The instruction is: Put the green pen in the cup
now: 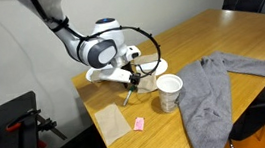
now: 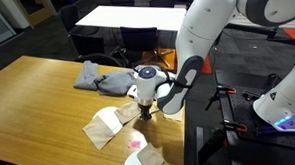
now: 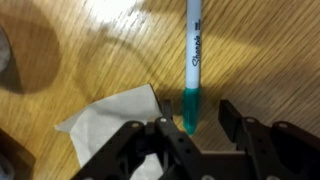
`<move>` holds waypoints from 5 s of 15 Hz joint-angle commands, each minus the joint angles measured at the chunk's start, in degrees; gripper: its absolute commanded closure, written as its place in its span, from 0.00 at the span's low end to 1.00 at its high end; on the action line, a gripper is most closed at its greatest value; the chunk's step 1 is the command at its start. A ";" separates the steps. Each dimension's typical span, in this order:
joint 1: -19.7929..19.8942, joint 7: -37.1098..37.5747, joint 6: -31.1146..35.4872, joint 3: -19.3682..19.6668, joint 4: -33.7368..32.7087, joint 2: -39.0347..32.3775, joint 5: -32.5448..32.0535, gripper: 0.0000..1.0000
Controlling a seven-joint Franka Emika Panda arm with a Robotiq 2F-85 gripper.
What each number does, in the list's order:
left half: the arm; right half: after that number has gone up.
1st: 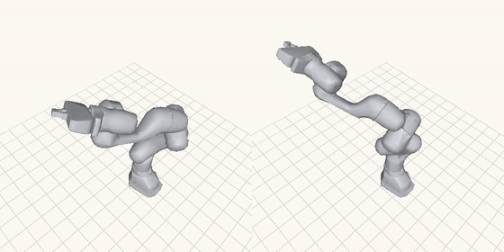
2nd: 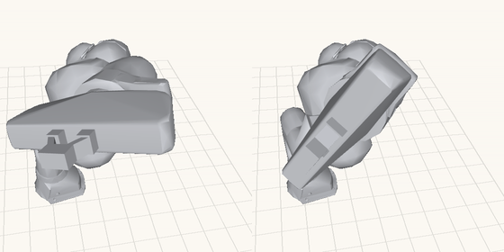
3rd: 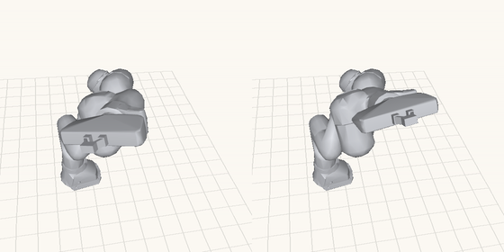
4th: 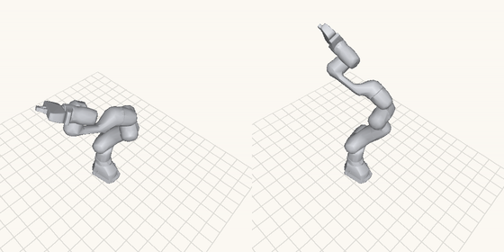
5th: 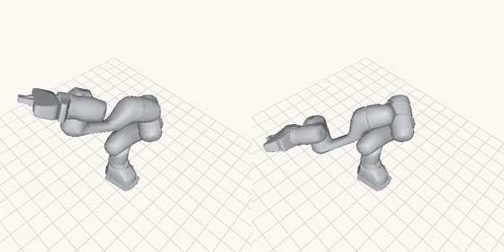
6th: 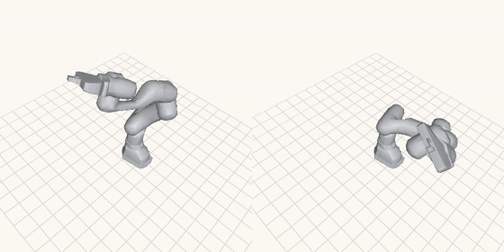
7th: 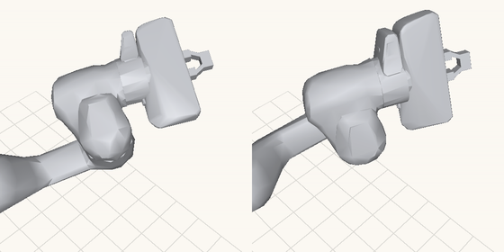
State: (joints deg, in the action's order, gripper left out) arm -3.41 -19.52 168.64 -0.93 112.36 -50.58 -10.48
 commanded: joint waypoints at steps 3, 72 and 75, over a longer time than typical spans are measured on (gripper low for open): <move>0.30 1.44 -5.24 -0.66 -4.59 -2.04 -1.04 0.92; -17.39 118.22 -41.96 20.10 -13.97 14.90 -39.78 0.96; -15.93 125.02 -49.02 17.22 -14.88 14.77 -43.93 0.96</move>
State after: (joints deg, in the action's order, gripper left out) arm -20.76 99.58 125.99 18.97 99.56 -35.32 -50.88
